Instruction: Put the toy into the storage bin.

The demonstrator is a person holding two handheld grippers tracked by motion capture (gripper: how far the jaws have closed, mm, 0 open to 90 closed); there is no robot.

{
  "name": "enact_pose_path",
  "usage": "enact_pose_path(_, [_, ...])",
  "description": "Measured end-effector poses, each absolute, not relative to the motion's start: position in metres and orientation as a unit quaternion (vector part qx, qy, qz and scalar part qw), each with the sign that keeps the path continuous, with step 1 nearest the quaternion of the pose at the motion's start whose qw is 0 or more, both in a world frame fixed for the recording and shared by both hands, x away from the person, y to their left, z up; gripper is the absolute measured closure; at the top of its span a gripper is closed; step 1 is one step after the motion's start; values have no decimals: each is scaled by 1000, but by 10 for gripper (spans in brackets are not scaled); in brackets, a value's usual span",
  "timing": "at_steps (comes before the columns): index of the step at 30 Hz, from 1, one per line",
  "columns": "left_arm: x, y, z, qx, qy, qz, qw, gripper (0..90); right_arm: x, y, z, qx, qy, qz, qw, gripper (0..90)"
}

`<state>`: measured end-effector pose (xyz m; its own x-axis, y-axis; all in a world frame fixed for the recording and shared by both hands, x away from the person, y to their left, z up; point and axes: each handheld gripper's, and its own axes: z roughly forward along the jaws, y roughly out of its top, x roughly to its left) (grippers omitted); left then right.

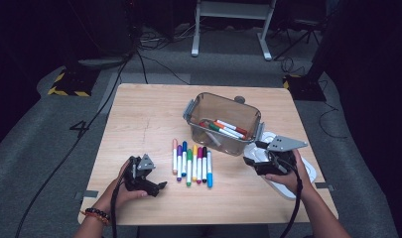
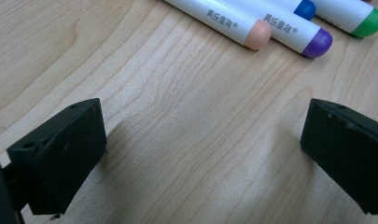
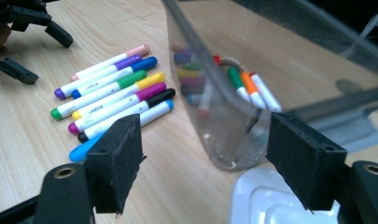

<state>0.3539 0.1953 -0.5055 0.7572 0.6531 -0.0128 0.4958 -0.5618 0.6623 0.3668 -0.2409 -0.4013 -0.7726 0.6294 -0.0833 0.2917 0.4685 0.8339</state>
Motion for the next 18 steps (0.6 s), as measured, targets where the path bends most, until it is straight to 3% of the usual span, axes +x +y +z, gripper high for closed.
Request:
enact_pose_path(8, [354, 195, -506, 876, 328, 118, 334, 5, 357, -225, -437, 263, 854, 417, 165, 278])
enact_pose_path(18, [354, 195, -506, 876, 329, 118, 334, 5, 364, -172, -465, 236, 870, 413, 132, 281])
